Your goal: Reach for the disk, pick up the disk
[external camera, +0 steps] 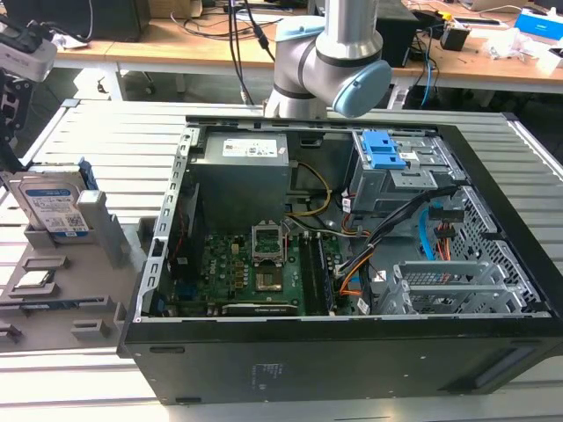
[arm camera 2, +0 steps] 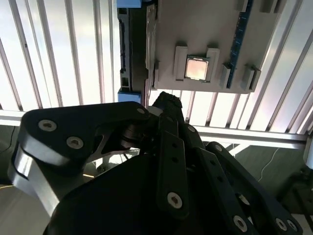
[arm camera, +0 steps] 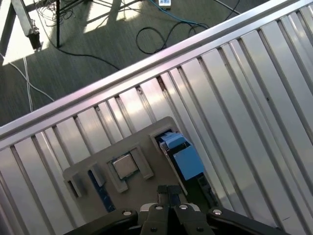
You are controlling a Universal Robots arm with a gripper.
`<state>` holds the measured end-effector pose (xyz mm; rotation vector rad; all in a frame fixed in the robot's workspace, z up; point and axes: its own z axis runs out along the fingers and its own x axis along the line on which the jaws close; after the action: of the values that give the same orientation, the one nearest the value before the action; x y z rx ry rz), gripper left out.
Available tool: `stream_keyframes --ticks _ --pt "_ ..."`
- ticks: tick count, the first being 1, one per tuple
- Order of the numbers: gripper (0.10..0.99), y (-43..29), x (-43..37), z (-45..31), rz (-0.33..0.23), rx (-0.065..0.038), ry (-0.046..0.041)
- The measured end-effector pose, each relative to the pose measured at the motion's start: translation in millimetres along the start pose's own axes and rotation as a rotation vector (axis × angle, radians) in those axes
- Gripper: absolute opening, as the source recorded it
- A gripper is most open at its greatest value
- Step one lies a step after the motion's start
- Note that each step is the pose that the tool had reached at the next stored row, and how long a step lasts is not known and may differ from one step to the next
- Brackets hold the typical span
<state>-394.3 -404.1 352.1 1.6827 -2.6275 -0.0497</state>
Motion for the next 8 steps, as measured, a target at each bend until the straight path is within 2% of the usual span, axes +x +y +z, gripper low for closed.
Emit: stream_keyframes --ticks 8 --pt "0.106 0.1 -0.1 0.0 -0.081 0.000 0.0030"
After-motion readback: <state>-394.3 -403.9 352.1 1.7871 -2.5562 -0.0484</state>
